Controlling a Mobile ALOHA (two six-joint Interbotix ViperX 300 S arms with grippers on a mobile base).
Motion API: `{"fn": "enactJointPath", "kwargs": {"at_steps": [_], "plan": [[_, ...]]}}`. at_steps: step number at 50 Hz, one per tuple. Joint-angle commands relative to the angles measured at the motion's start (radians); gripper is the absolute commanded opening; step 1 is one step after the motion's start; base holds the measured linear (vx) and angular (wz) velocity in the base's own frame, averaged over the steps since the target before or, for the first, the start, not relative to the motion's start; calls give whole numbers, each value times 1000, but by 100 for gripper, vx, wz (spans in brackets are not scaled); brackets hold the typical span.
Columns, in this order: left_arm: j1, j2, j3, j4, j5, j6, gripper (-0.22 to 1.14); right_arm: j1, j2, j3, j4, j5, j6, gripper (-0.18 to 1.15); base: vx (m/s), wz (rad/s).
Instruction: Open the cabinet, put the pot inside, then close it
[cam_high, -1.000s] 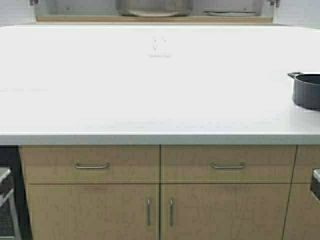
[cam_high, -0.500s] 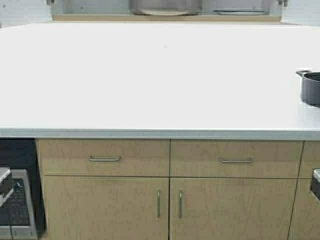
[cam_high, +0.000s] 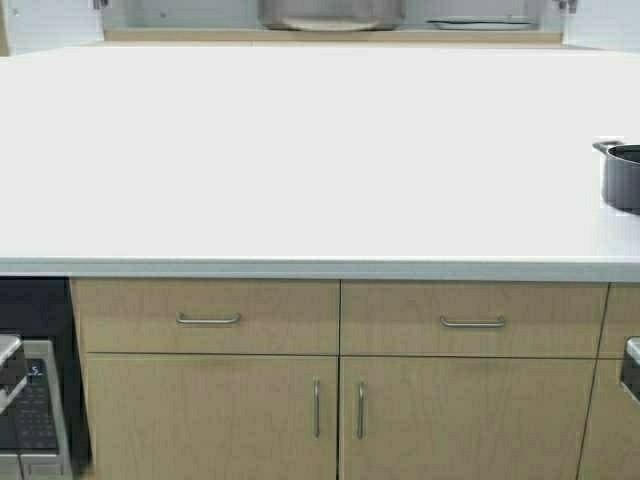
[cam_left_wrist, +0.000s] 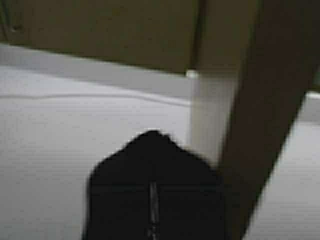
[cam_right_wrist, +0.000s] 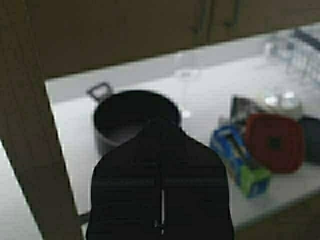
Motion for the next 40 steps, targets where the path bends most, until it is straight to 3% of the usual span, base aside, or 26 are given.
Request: {"fn": "enactJointPath", "kwargs": {"at_steps": [1, 9, 17, 29, 40], "plan": [[-95, -35, 6, -3, -6, -3, 4, 58, -20, -14, 2, -3, -2, 7, 3, 0], [-176, -86, 74, 0, -41, 3, 4, 152, -32, -9, -3, -3, -6, 7, 2, 0], [-178, -161, 163, 0, -67, 3, 4, 252, -94, 25, -5, -2, -31, 7, 1, -2], [-219, -262, 287, 3, -69, 11, 4, 391, -250, 175, -3, -2, -55, 7, 2, 0], [-293, -249, 249, 17, -97, 12, 4, 517, -337, 342, -2, -2, -54, 7, 2, 1]]}}
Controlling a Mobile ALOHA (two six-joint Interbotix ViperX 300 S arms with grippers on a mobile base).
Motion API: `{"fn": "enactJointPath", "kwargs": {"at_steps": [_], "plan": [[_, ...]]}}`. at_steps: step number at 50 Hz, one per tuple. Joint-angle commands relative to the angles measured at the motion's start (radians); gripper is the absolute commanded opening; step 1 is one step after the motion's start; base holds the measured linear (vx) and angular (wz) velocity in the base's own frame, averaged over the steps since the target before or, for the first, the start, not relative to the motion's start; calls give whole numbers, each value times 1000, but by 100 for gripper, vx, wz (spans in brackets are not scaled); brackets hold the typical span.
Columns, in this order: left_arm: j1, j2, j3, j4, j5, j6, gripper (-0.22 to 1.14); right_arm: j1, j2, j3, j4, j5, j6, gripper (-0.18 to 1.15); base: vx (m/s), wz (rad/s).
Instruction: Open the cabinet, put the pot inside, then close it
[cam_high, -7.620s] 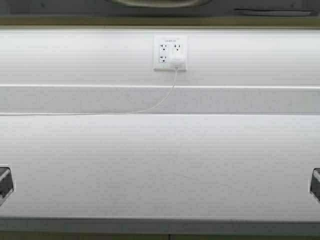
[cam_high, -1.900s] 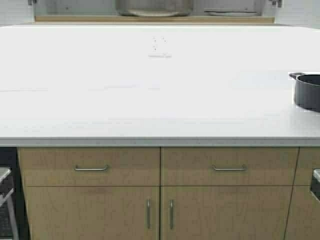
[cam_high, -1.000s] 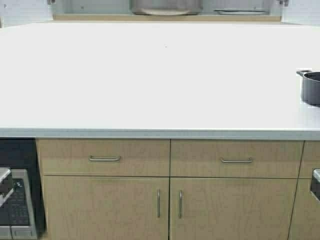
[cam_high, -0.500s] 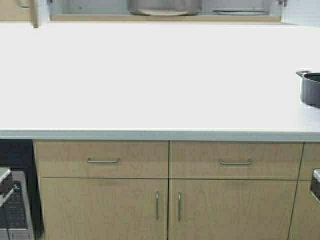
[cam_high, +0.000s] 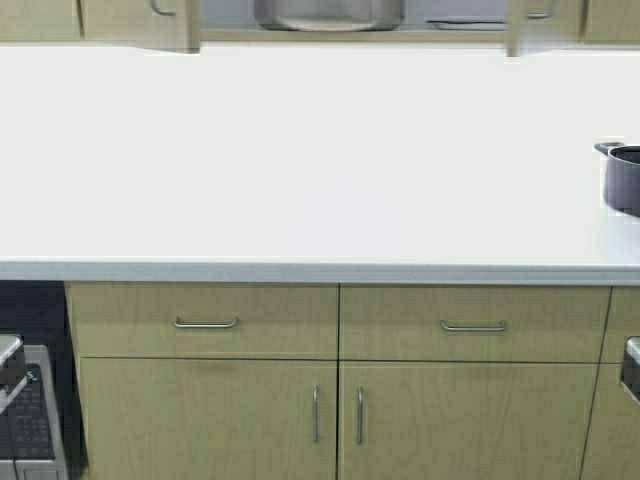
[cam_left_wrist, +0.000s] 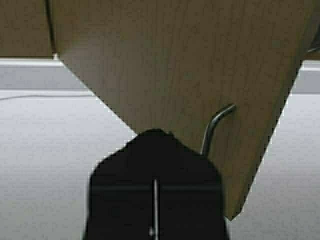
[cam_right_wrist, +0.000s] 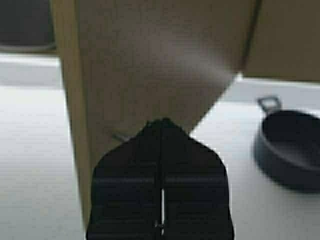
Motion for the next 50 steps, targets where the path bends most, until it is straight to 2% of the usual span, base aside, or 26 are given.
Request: {"fn": "enactJointPath", "kwargs": {"at_steps": [1, 13, 25, 32, 50], "plan": [[-37, 18, -63, 11, -23, 0, 4, 66, -60, 77, 2, -5, 2, 7, 3, 2], [-115, 207, -275, 11, -17, -5, 4, 147, -144, 215, 9, -6, 12, 7, 4, -1], [-169, 371, -462, 8, 6, -9, 4, 172, -184, 262, 11, -8, 15, 7, 5, -2], [-169, 299, -380, 11, 11, -5, 4, 172, -213, 270, 11, 0, 11, 7, 6, -2], [-187, 2, 5, 21, -51, -3, 4, 172, -189, 250, 12, -43, 17, 7, 5, 2]]}}
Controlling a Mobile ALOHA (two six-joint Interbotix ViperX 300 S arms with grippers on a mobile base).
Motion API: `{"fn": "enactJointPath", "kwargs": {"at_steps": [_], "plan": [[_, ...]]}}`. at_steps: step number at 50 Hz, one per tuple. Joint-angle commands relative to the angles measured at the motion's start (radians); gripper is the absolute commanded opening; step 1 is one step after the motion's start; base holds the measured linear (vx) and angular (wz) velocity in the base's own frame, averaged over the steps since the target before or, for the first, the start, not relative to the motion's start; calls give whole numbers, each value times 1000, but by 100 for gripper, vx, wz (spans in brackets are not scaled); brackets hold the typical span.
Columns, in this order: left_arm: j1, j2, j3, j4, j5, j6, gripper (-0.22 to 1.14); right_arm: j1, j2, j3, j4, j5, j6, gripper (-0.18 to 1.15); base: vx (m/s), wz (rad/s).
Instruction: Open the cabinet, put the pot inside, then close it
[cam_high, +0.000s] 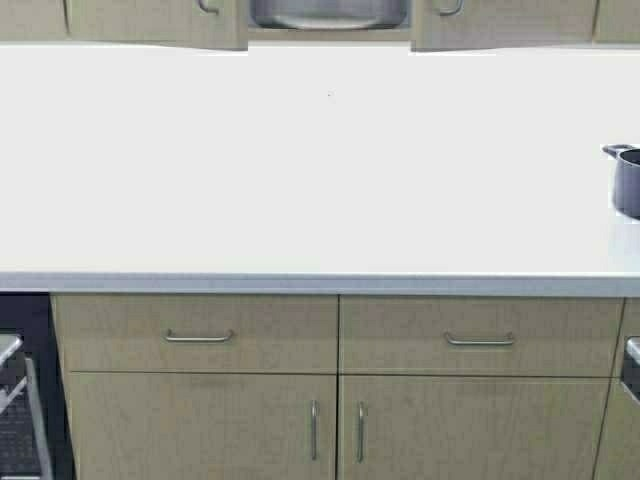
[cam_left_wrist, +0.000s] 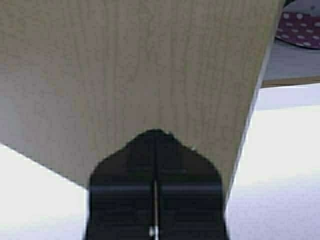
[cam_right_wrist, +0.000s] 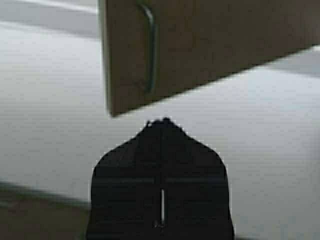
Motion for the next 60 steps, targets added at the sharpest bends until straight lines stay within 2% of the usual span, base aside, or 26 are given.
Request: {"fn": "enactJointPath", "kwargs": {"at_steps": [1, 9, 18, 34, 44, 60], "plan": [[-28, -101, 114, 3, -26, 0, 4, 0, 21, -38, 2, -51, 2, 7, 4, 3], [-43, -144, 201, 3, -81, -2, 4, 0, 141, -155, 3, -97, 2, 7, 6, 2], [-55, -149, 210, 3, -87, -2, 4, 0, 304, -328, 8, -97, 5, 7, 9, 6], [-55, -150, 206, 5, -87, -3, 4, -3, 515, -548, 20, -87, 37, 7, 12, 4], [-58, -137, 195, 5, -87, -2, 4, -2, 454, -472, 18, -81, 38, 7, 12, 1], [-130, -20, 107, 5, -104, -2, 4, 15, 242, -199, 20, -87, 40, 7, 14, 0]]}}
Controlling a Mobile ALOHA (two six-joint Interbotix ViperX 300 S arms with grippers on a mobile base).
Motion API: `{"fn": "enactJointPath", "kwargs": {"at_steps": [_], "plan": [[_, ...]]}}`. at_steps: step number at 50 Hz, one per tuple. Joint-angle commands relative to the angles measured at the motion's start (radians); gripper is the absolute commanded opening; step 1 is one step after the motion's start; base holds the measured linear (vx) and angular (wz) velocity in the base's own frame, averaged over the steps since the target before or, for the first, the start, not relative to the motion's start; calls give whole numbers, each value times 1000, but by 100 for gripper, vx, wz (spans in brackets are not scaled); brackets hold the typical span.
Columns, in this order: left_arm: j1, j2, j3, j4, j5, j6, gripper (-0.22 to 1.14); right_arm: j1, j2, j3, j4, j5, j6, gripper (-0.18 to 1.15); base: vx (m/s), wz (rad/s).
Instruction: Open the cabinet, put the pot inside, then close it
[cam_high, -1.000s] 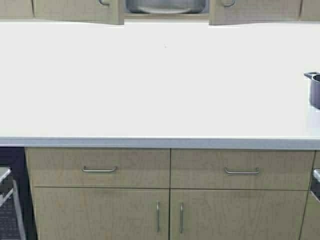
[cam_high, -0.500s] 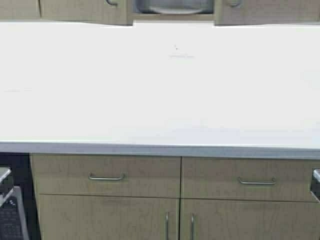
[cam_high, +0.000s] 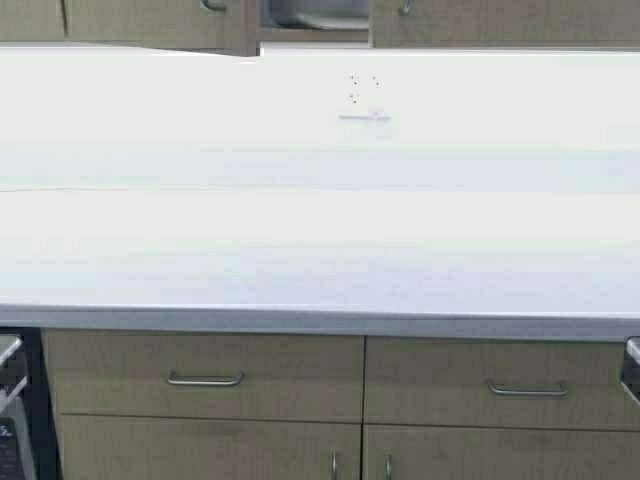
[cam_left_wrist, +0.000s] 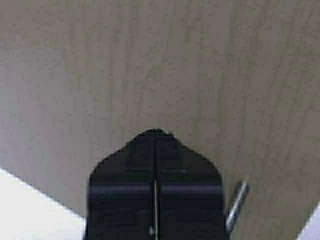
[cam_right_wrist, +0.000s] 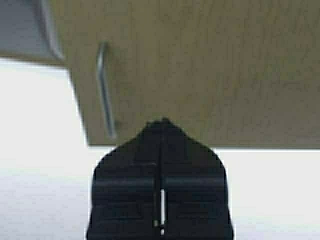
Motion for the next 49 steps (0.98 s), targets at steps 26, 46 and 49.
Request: {"fn": "enactJointPath", "kwargs": {"at_steps": [26, 46, 49], "plan": [[-51, 132, -170, 2, -21, -12, 4, 29, -161, 132, 8, 2, -2, 7, 10, -1], [-51, 126, -129, 3, -49, -9, 4, 43, -163, 137, 8, 6, -3, 7, 3, -1], [-51, 130, -132, 3, -49, -9, 4, 44, -161, 137, 8, 5, -3, 7, 1, -1]]}}
